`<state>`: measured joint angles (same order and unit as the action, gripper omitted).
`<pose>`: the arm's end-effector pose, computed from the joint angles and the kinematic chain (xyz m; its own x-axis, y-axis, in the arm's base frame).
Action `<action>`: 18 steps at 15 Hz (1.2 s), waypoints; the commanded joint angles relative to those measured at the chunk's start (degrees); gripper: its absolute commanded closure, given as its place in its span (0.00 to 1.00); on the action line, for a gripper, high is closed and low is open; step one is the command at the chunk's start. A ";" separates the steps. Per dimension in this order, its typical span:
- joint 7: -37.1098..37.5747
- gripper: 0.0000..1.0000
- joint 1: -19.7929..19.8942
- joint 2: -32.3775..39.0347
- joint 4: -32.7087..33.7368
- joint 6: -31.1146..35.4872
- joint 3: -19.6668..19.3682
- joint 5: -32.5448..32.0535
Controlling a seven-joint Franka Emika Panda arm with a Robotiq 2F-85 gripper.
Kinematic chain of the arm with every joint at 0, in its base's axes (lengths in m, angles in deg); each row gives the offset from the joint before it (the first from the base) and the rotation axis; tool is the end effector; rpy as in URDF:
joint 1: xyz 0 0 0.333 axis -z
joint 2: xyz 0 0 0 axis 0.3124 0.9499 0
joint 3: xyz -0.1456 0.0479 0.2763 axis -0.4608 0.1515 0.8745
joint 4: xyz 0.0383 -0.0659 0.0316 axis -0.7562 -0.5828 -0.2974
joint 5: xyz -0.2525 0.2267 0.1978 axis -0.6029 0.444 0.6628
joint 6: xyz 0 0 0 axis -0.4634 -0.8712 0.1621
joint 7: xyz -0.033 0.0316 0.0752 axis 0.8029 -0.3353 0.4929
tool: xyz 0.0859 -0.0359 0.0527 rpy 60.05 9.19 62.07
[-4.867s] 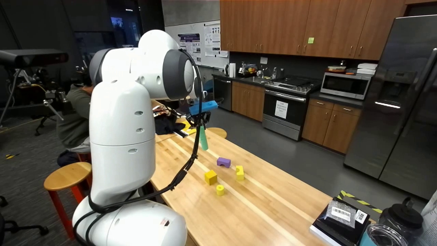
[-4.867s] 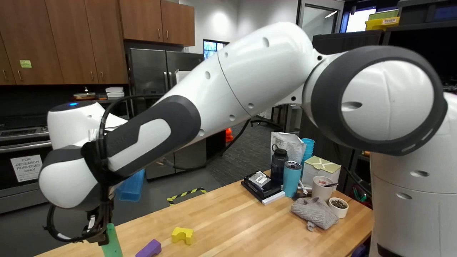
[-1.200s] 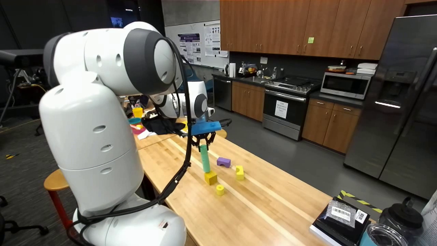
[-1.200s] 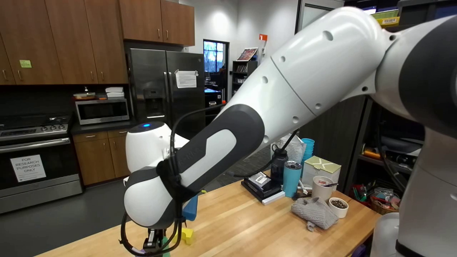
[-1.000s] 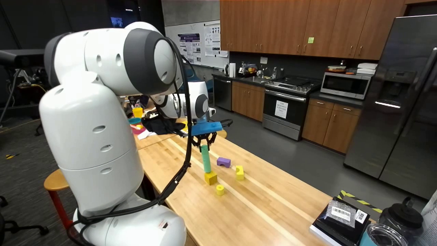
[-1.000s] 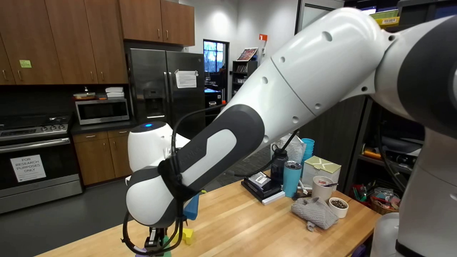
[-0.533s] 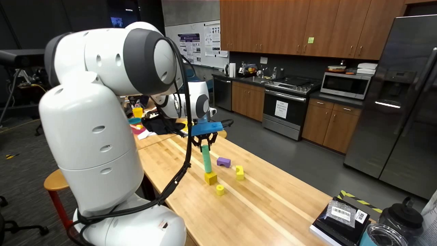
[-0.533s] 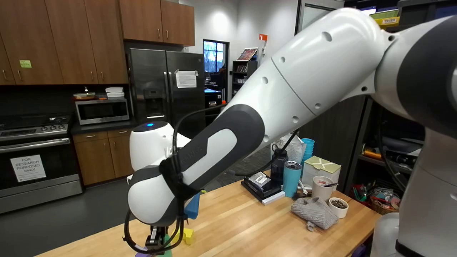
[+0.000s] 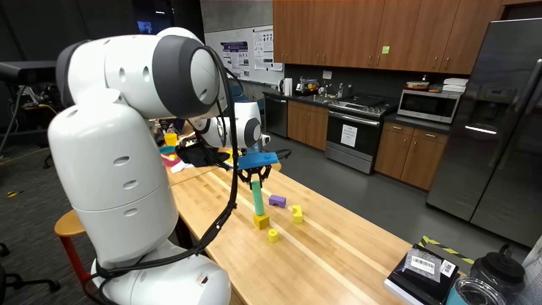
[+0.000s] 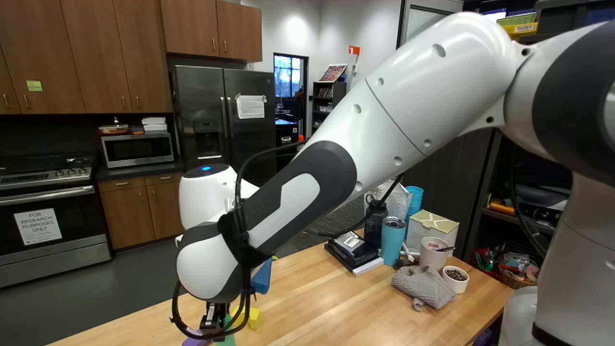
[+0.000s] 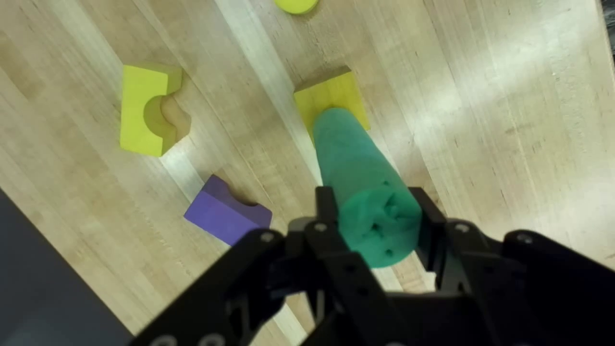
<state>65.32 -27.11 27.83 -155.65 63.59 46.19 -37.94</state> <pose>0.4879 0.1514 0.3533 0.7273 0.6848 0.0454 0.6828 -0.7287 0.0529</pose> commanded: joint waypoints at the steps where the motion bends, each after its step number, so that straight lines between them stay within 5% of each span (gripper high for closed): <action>1: -1.50 0.85 0.30 -2.35 -2.06 0.77 -0.38 1.21; 18: -1.96 0.85 0.19 -3.18 -3.93 1.12 -0.99 1.51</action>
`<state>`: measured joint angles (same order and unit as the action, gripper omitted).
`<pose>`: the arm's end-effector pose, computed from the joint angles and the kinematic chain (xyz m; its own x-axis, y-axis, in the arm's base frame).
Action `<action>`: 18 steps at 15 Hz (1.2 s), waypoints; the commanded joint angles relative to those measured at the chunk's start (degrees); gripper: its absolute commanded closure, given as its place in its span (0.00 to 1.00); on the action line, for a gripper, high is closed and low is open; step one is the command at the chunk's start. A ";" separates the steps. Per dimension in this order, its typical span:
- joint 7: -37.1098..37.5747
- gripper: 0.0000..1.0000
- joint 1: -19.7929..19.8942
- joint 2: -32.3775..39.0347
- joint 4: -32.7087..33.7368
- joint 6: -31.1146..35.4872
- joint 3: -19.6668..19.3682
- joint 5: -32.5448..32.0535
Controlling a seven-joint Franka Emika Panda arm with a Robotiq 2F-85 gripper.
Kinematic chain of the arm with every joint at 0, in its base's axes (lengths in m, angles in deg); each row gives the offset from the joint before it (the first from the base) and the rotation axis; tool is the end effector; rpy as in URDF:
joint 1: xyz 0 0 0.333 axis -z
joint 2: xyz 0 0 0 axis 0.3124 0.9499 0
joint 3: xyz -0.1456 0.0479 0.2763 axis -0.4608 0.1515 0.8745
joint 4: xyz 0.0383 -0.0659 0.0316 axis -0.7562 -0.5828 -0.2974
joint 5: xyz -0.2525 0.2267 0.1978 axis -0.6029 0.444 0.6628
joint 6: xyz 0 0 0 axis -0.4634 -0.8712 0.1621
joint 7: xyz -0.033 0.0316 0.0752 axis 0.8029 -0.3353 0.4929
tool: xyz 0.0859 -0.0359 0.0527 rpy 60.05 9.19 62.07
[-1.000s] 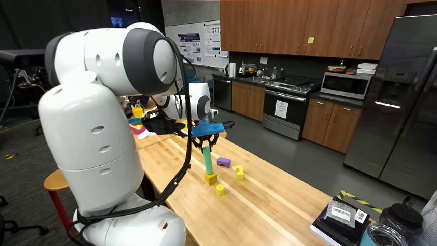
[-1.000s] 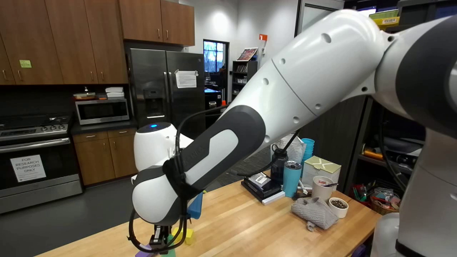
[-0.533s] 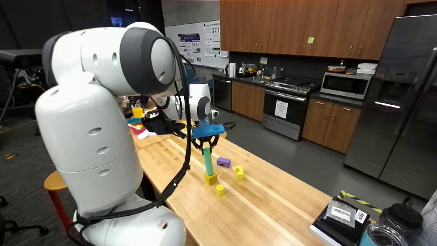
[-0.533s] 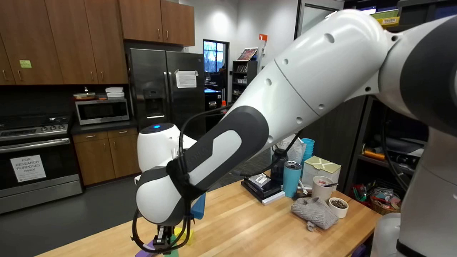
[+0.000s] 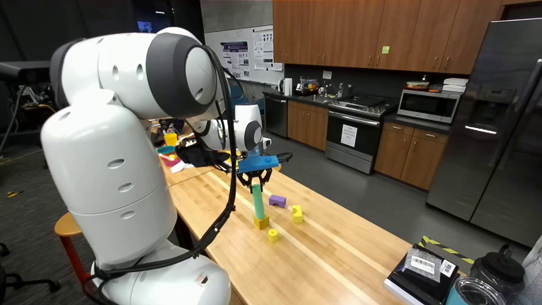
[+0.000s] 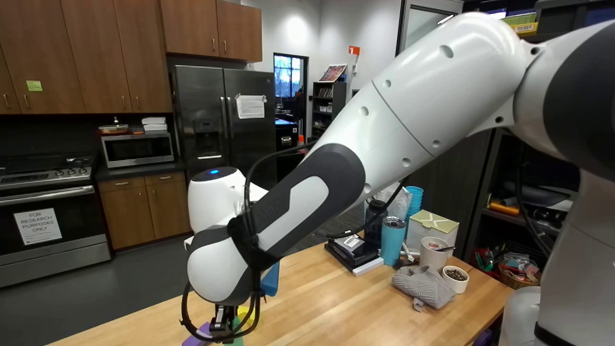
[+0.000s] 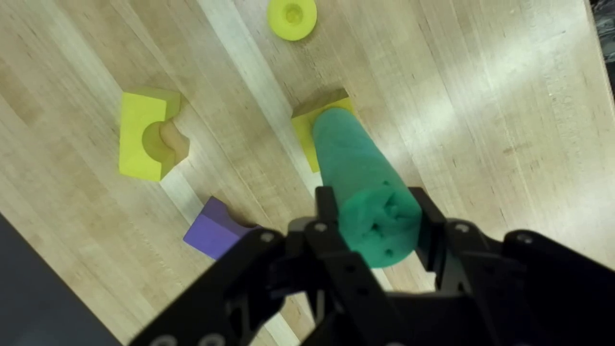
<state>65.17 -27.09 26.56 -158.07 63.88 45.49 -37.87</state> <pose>0.4777 0.1416 0.3466 0.7352 0.6771 0.0309 0.6756 -0.7357 0.0479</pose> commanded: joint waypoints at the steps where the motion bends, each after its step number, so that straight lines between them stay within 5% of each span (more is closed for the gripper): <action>1: -1.89 0.85 0.17 -1.95 -1.54 0.85 -0.29 1.43; 4: -2.22 0.85 0.16 -1.76 -1.46 0.92 -0.29 1.51; 5: -2.41 0.47 0.15 -1.65 -1.43 0.92 -0.29 1.70; 6: -2.55 0.34 0.13 -1.59 -1.40 0.88 -0.29 1.84; 11: -3.20 0.04 0.17 -1.84 -1.32 0.61 -0.34 2.80; 18: -2.38 0.00 0.70 -5.57 -1.52 -0.09 -1.35 1.64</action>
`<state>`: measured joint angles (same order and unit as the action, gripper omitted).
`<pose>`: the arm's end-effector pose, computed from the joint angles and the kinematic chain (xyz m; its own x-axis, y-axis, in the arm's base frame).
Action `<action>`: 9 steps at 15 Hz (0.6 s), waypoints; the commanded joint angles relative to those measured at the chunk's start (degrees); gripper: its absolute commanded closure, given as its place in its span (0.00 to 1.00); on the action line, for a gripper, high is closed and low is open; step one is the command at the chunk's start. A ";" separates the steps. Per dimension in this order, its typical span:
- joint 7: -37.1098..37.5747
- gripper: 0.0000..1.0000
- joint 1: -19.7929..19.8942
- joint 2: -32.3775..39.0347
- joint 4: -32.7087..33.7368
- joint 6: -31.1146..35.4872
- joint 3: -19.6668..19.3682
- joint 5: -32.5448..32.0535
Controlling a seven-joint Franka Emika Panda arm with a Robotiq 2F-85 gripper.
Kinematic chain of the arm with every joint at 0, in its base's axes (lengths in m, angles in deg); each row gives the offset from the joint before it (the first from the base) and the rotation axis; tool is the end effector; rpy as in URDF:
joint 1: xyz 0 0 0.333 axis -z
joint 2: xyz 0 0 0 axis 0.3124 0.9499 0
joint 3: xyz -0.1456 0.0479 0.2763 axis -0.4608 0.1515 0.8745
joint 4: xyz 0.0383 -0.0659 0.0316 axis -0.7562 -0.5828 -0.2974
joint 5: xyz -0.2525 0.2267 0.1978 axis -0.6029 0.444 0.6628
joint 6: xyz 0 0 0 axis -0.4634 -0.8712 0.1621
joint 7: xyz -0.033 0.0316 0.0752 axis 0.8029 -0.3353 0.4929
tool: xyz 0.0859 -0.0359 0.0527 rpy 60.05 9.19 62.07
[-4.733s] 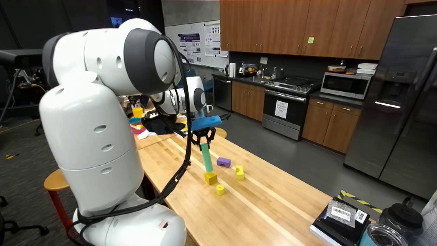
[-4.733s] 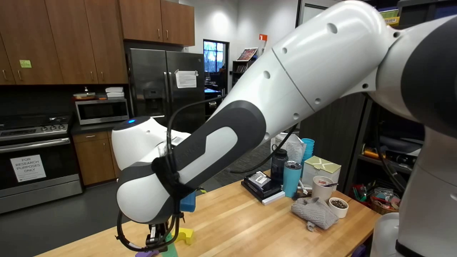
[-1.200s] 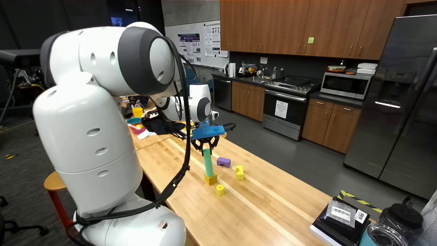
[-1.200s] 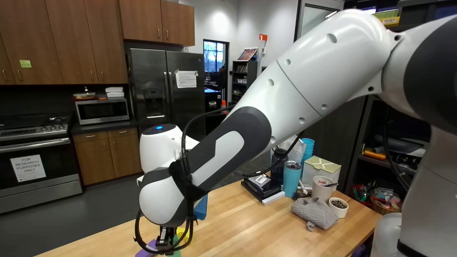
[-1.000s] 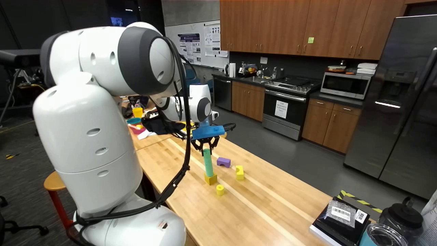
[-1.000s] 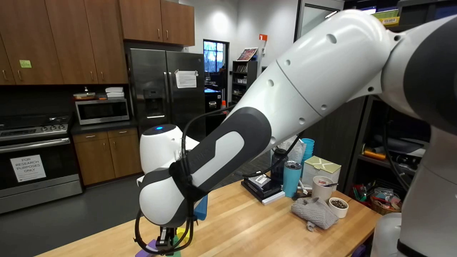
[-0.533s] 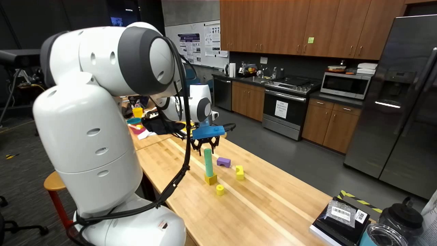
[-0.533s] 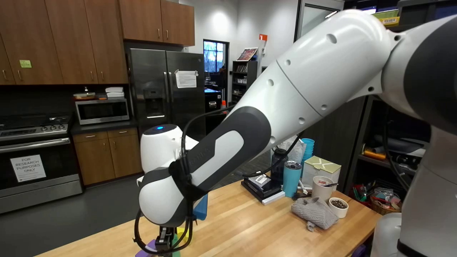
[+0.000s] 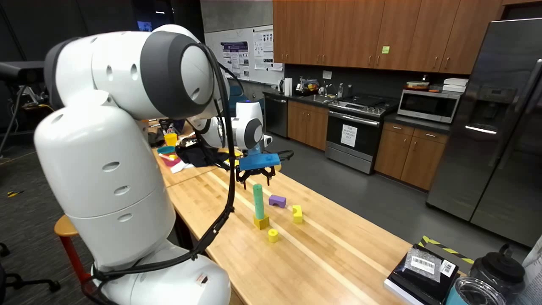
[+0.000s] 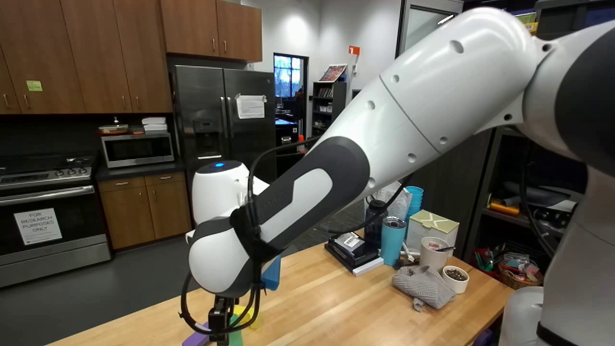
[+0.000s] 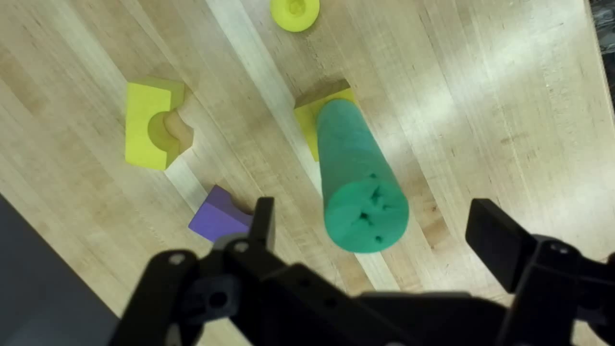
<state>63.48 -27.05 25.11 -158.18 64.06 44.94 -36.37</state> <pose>0.4783 0.1368 0.3586 0.7333 0.6772 0.0606 0.6757 -0.7357 0.0461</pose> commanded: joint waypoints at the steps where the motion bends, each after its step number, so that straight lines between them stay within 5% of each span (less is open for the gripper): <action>1: -0.48 0.00 0.80 -4.98 -1.54 -0.30 -1.13 -0.27; 9: -0.09 0.00 2.07 -8.68 -4.70 0.38 -4.29 -0.57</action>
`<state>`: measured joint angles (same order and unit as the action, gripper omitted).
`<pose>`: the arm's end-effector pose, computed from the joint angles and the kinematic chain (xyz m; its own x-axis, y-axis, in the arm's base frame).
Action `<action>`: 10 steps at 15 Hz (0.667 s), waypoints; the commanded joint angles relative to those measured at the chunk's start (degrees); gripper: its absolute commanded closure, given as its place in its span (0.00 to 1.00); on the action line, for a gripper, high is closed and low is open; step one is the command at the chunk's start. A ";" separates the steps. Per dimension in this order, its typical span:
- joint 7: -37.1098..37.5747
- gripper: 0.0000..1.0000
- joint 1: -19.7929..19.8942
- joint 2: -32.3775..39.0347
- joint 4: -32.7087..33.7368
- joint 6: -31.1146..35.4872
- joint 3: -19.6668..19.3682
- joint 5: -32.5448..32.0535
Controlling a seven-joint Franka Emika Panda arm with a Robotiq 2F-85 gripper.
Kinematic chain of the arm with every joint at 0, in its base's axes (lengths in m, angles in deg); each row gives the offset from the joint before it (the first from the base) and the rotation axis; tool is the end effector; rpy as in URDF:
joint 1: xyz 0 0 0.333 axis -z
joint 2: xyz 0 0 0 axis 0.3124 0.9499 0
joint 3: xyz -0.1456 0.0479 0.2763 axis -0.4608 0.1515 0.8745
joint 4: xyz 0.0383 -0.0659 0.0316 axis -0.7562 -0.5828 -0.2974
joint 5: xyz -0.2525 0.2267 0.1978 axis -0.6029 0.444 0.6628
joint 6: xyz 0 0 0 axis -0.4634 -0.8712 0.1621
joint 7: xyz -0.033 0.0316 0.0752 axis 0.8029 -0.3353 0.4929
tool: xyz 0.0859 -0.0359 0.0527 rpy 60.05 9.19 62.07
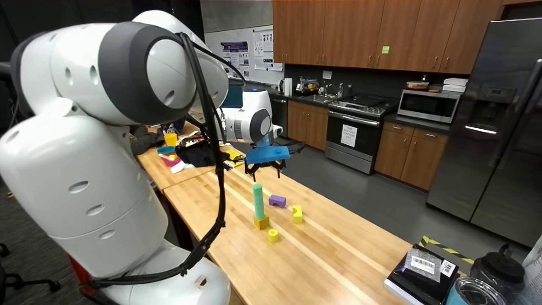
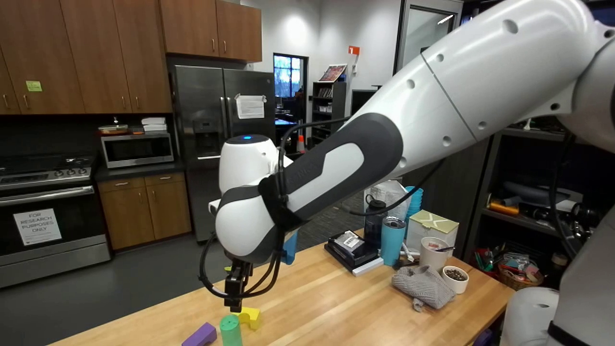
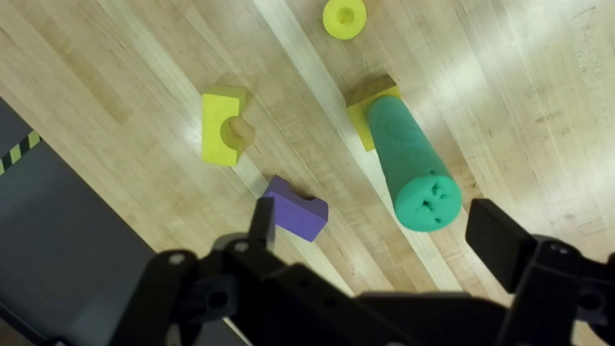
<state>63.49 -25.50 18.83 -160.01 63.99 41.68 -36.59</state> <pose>0.4744 0.0937 0.3980 0.7790 0.6144 0.1256 0.6084 -0.7890 0.0860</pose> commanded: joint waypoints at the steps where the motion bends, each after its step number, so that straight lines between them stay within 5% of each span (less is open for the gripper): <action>1: -0.11 0.00 0.64 -2.41 -3.48 0.58 -1.37 -0.25; 10: -0.24 0.00 0.85 -2.07 -7.62 1.14 -2.80 0.61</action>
<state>63.51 -24.83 18.26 -165.64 64.23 39.31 -36.52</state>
